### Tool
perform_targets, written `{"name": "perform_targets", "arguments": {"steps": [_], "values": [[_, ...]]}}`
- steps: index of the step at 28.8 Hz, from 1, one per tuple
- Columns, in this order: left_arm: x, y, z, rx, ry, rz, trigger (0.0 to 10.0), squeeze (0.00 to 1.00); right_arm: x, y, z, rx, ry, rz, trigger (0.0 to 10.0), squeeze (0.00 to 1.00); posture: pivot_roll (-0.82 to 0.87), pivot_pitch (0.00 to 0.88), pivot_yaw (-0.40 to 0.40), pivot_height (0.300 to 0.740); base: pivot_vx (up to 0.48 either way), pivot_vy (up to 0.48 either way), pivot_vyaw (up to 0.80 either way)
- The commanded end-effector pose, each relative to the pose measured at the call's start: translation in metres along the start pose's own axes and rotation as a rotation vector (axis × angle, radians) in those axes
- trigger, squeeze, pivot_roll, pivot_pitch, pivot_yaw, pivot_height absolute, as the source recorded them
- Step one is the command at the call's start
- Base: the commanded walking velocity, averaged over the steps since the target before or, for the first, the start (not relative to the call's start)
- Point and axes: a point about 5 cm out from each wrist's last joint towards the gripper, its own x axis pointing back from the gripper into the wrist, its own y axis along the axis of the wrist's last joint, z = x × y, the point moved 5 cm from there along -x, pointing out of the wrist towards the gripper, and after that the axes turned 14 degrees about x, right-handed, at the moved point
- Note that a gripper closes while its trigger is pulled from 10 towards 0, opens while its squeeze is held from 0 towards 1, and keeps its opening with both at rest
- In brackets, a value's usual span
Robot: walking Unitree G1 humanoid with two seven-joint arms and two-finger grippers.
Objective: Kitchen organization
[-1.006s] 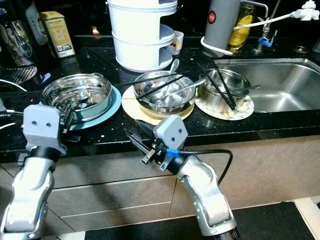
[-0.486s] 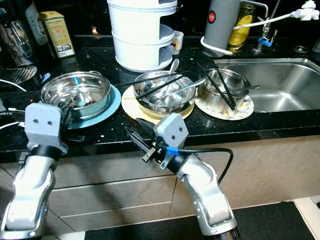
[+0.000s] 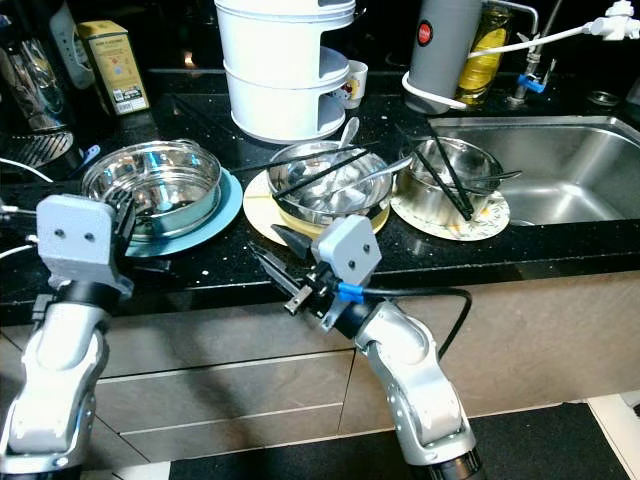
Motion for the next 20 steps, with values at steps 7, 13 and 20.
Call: {"name": "perform_targets", "arguments": {"steps": [7,13,20], "values": [[-0.017,0.069,-0.02,0.138,-0.096,-0.228,0.0,0.0,-0.002,0.017,-0.012,-0.041,-0.047,-0.061,10.0,0.0,-0.04,0.139,-0.052,0.74,0.0,0.0,0.0],[-0.027,0.092,-0.023,0.182,-0.113,-0.297,0.0,0.0,-0.005,0.026,-0.021,-0.087,-0.087,-0.104,10.0,0.0,-0.04,0.139,-0.052,0.74,0.0,0.0,0.0],[-0.048,0.087,-0.013,0.679,-0.068,-0.218,0.0,0.0,-0.016,0.043,-0.043,-0.242,-0.214,-0.187,10.0,1.0,-0.04,0.134,-0.057,0.74,0.0,0.0,0.0]]}}
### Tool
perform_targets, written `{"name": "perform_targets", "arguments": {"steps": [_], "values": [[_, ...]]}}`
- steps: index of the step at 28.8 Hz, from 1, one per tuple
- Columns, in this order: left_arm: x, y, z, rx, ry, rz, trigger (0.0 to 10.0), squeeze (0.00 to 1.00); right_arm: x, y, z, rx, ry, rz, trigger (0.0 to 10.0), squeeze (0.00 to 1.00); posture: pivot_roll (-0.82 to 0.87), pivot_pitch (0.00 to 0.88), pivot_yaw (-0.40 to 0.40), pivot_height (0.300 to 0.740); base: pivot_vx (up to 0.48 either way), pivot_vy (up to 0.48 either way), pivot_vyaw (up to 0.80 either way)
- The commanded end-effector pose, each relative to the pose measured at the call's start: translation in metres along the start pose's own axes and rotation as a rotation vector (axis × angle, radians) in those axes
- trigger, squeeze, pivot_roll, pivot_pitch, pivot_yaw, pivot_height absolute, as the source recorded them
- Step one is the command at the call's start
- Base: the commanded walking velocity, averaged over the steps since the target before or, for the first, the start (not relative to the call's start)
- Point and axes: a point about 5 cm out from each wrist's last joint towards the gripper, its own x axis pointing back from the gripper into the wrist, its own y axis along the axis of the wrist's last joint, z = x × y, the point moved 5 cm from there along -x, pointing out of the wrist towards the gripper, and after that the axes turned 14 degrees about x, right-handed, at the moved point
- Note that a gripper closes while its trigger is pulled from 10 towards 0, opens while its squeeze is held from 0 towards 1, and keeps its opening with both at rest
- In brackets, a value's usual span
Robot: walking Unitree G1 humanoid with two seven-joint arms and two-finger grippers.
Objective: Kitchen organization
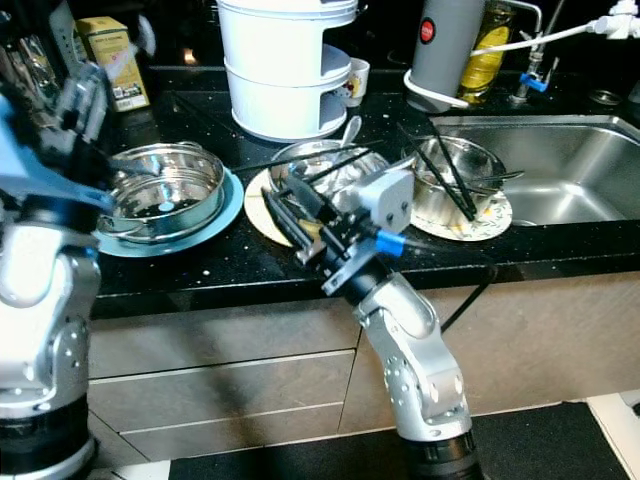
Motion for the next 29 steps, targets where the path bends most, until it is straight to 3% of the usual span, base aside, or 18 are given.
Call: {"name": "perform_targets", "arguments": {"steps": [1,2,8,14,24,25,26,28,29], "values": [[-0.003,-0.006,-0.004,0.153,-0.009,0.041,0.0,0.0,-0.001,0.005,-0.001,-0.013,-0.01,-0.013,10.0,1.0,-0.04,0.134,-0.057,0.74,0.0,0.0,0.0],[-0.004,-0.009,-0.006,0.225,-0.02,0.067,0.0,0.0,-0.004,0.007,0.001,0.025,0.006,-0.017,10.0,1.0,-0.04,0.135,-0.055,0.74,0.0,0.0,0.0],[-0.003,-0.019,0.002,0.385,-0.009,0.158,0.0,0.0,-0.011,0.012,0.01,0.133,0.071,-0.022,10.0,1.0,-0.04,0.136,-0.045,0.74,0.0,0.0,0.0],[-0.001,-0.018,0.001,0.451,-0.03,0.191,0.0,0.0,-0.013,0.012,0.011,0.139,0.075,-0.016,10.0,1.0,-0.03,0.137,-0.049,0.74,0.0,0.0,0.0],[0.01,-0.022,-0.007,0.45,-0.07,0.261,0.0,0.0,-0.012,0.011,0.014,0.182,0.096,-0.003,10.0,1.0,-0.03,0.149,-0.064,0.74,0.0,0.0,0.0],[0.01,-0.023,-0.007,0.448,-0.071,0.269,0.0,0.0,-0.012,0.012,0.013,0.197,0.095,-0.002,10.0,0.57,-0.03,0.146,-0.063,0.74,0.0,0.0,0.0],[0.011,-0.026,-0.008,0.44,-0.073,0.288,0.0,0.0,-0.013,0.012,0.013,0.226,0.096,0.001,10.0,0.0,-0.03,0.147,-0.062,0.74,0.0,0.0,0.0],[0.011,-0.028,-0.008,0.434,-0.075,0.301,0.0,0.0,-0.013,0.012,0.012,0.246,0.097,0.002,10.0,0.0,-0.03,0.148,-0.063,0.74,0.0,0.0,0.0],[0.013,-0.035,-0.011,0.399,-0.081,0.344,0.0,0.0,-0.013,0.01,0.016,0.325,0.134,0.018,10.0,0.0,-0.03,0.154,-0.066,0.74,0.0,0.0,0.0]]}}
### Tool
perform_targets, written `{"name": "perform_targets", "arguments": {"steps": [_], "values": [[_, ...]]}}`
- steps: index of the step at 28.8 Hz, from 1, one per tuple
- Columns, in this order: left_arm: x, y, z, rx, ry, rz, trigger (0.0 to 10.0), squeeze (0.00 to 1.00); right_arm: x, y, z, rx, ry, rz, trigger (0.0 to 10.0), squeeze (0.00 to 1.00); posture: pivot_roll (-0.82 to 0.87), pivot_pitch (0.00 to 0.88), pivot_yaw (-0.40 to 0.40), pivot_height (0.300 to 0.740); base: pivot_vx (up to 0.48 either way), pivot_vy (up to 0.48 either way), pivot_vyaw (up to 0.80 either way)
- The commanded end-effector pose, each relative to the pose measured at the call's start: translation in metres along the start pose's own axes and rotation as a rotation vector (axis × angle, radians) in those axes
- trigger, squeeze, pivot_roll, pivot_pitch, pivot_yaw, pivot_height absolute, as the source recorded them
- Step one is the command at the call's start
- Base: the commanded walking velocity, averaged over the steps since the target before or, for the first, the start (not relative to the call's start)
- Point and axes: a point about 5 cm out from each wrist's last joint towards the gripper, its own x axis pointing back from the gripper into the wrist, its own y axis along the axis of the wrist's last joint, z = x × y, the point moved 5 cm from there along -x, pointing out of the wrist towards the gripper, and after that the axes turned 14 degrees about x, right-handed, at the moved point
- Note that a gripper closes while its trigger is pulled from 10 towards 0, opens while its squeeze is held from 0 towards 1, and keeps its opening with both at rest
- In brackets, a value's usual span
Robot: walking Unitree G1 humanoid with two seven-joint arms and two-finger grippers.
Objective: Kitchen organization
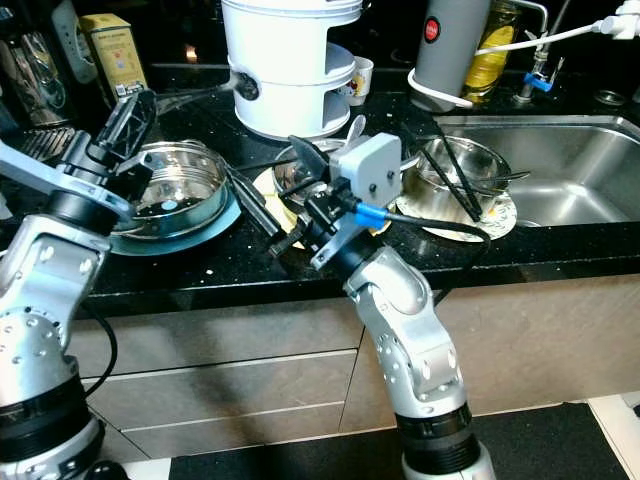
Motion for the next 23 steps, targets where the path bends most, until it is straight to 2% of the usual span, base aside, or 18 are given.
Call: {"name": "perform_targets", "arguments": {"steps": [1,6,9,12,13,14,15,17,18,19,20,23], "values": [[0.001,-0.006,-0.002,-0.024,-0.007,0.035,0.0,0.0,-0.002,0.005,0.005,0.049,0.029,-0.019,10.0,0.0,-0.03,0.154,-0.066,0.74,0.0,0.0,0.0],[0.001,-0.013,-0.002,-0.036,-0.006,0.071,0.0,0.0,-0.006,0.003,0.013,0.104,0.069,-0.011,10.0,0.0,-0.04,0.153,-0.072,0.74,0.0,0.0,0.0],[-0.001,-0.018,-0.005,-0.019,-0.043,0.114,0.0,0.0,-0.016,0.004,0.023,0.192,0.135,-0.023,10.0,0.0,-0.05,0.144,-0.055,0.74,0.0,0.0,0.0],[-0.001,-0.019,-0.006,-0.019,-0.048,0.123,0.0,0.0,-0.016,0.004,0.024,0.194,0.14,-0.023,10.0,0.0,-0.05,0.144,-0.055,0.74,0.0,0.0,0.0],[-0.001,-0.021,-0.007,-0.014,-0.059,0.137,0.0,0.0,-0.017,0.002,0.027,0.214,0.164,-0.019,10.0,1.0,-0.05,0.144,-0.055,0.74,0.0,0.0,0.0],[-0.001,-0.024,-0.009,-0.014,-0.07,0.152,0.0,0.0,-0.018,0.0,0.029,0.232,0.185,-0.013,10.0,1.0,-0.05,0.144,-0.055,0.74,0.0,0.0,0.0],[0.001,-0.028,-0.012,-0.02,-0.09,0.185,0.0,0.0,-0.018,-0.005,0.033,0.295,0.227,0.014,10.0,1.0,-0.05,0.144,-0.055,0.74,0.0,0.0,0.0],[0.001,-0.028,-0.012,-0.02,-0.09,0.185,0.0,0.0,-0.018,-0.005,0.033,0.295,0.227,0.014,10.0,1.0,-0.05,0.144,-0.055,0.74,0.0,0.0,0.0],[0.004,-0.032,-0.015,-0.035,-0.114,0.22,0.0,0.0,-0.018,-0.012,0.038,0.372,0.274,0.047,10.0,1.0,-0.05,0.143,-0.054,0.74,0.0,0.0,0.0],[0.007,-0.035,-0.016,-0.05,-0.131,0.251,0.0,0.0,-0.017,-0.018,0.041,0.423,0.303,0.07,10.0,0.56,-0.05,0.143,-0.054,0.74,0.0,0.0,0.0],[0.01,-0.035,-0.017,-0.068,-0.148,0.28,0.0,0.0,-0.016,-0.022,0.042,0.465,0.325,0.089,10.0,0.0,-0.05,0.143,-0.054,0.74,0.0,0.0,0.0],[0.016,-0.031,-0.017,-0.121,-0.179,0.328,0.0,0.0,-0.015,-0.028,0.039,0.519,0.33,0.112,10.0,0.0,-0.04,0.141,-0.06,0.74,0.0,0.0,0.0]]}}
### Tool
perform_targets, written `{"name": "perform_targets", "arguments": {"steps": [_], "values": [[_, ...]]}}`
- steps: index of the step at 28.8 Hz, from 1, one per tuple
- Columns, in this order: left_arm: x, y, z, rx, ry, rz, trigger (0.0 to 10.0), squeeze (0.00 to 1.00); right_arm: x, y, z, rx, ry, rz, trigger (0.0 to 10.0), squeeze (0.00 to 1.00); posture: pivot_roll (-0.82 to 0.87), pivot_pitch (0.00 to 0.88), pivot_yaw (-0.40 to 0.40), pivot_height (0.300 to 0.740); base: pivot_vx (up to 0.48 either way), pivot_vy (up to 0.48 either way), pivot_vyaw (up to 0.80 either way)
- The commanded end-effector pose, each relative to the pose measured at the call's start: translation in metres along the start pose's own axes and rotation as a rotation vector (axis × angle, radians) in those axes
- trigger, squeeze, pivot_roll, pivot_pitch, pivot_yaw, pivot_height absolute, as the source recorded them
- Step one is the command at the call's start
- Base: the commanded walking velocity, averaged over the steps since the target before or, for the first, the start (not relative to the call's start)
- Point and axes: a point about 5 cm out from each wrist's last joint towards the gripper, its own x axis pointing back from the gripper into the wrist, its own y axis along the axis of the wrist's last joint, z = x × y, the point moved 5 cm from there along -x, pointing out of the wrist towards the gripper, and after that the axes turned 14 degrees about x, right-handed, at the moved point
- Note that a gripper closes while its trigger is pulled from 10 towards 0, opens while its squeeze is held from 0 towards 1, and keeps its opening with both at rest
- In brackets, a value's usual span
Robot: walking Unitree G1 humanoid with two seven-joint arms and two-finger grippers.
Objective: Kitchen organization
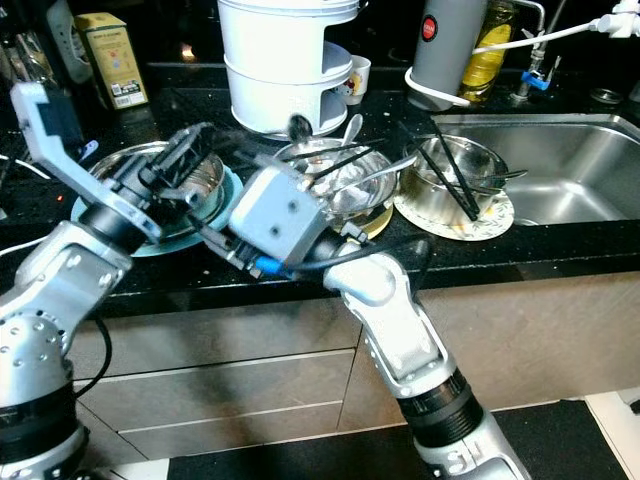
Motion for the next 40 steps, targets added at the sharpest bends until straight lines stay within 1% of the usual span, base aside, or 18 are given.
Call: {"name": "perform_targets", "arguments": {"steps": [1,4,5,7,10,13,15,18,19,21,23,25,29,37,39,40], "values": [[0.004,0.002,-0.008,-0.021,-0.046,0.018,0.0,0.0,-0.002,0.003,0.002,0.032,0.016,-0.013,10.0,0.0,-0.04,0.141,-0.06,0.74,0.0,0.0,0.0],[0.01,0.009,-0.001,-0.07,-0.025,0.03,0.0,0.0,0.0,-0.003,-0.003,0.055,-0.001,0.007,10.0,0.0,-0.04,0.141,-0.06,0.74,0.0,0.0,0.0],[0.012,0.012,0.003,-0.089,-0.007,0.029,0.0,0.0,0.001,-0.005,-0.006,0.061,-0.009,0.011,10.0,0.0,-0.04,0.136,-0.059,0.74,0.0,0.0,0.0],[0.015,0.019,0.011,-0.118,0.025,0.019,0.0,0.0,0.003,-0.005,-0.01,0.067,-0.027,0.011,10.0,0.0,-0.04,0.136,-0.059,0.74,0.0,0.0,0.0],[0.018,0.023,0.019,-0.145,0.058,0.017,0.0,0.0,0.004,-0.003,-0.015,0.069,-0.054,-0.006,10.0,0.0,-0.04,0.136,-0.059,0.74,0.0,0.0,0.0],[0.018,0.022,0.018,-0.14,0.046,0.025,0.0,0.0,0.004,-0.002,-0.015,0.065,-0.058,-0.011,10.0,0.0,-0.04,0.125,-0.056,0.74,0.0,0.0,0.0],[0.018,0.018,0.013,-0.132,0.017,0.046,0.0,0.0,0.004,-0.003,-0.015,0.063,-0.06,-0.009,10.0,0.0,-0.04,0.125,-0.056,0.74,0.0,0.0,0.0],[0.018,0.016,0.011,-0.126,0.001,0.053,0.0,0.0,0.004,-0.003,-0.014,0.062,-0.059,-0.009,10.0,0.0,-0.04,0.122,-0.056,0.74,0.0,0.0,0.0],[0.017,0.014,0.006,-0.111,-0.03,0.06,0.0,0.0,0.003,-0.003,-0.014,0.058,-0.059,-0.009,10.0,0.0,-0.04,0.122,-0.056,0.74,0.0,0.0,0.0],[0.017,0.014,0.003,-0.102,-0.044,0.062,0.0,0.0,0.003,-0.003,-0.014,0.056,-0.058,-0.01,10.0,0.0,-0.04,0.122,-0.056,0.74,0.0,0.0,0.0],[0.018,0.011,-0.005,-0.077,-0.094,0.08,0.0,0.0,0.002,-0.003,-0.013,0.048,-0.058,-0.012,10.0,0.0,-0.04,0.122,-0.056,0.74,0.0,0.0,0.0],[0.019,0.01,-0.009,-0.064,-0.122,0.094,0.0,0.0,0.002,-0.003,-0.013,0.043,-0.058,-0.014,10.0,0.0,-0.04,0.124,-0.056,0.74,0.0,0.0,0.0],[0.02,0.009,-0.011,-0.052,-0.143,0.099,0.0,0.0,0.001,-0.002,-0.013,0.033,-0.061,-0.016,10.0,0.0,-0.04,0.125,-0.056,0.74,0.0,0.0,0.0],[0.02,0.01,-0.011,-0.053,-0.147,0.102,0.0,0.0,0.001,-0.001,-0.013,0.021,-0.063,-0.022,10.0,0.0,-0.04,0.129,-0.055,0.74,0.0,0.0,0.0],[0.02,0.009,-0.011,-0.056,-0.149,0.114,0.0,0.0,0.002,-0.001,-0.014,0.016,-0.064,-0.021,2.8,0.0,-0.04,0.129,-0.054,0.74,0.0,0.0,0.0],[0.02,0.009,-0.011,-0.056,-0.149,0.114,0.0,0.0,0.002,-0.001,-0.014,0.016,-0.064,-0.021,2.8,0.0,-0.04,0.129,-0.054,0.74,0.0,0.0,0.0]]}}
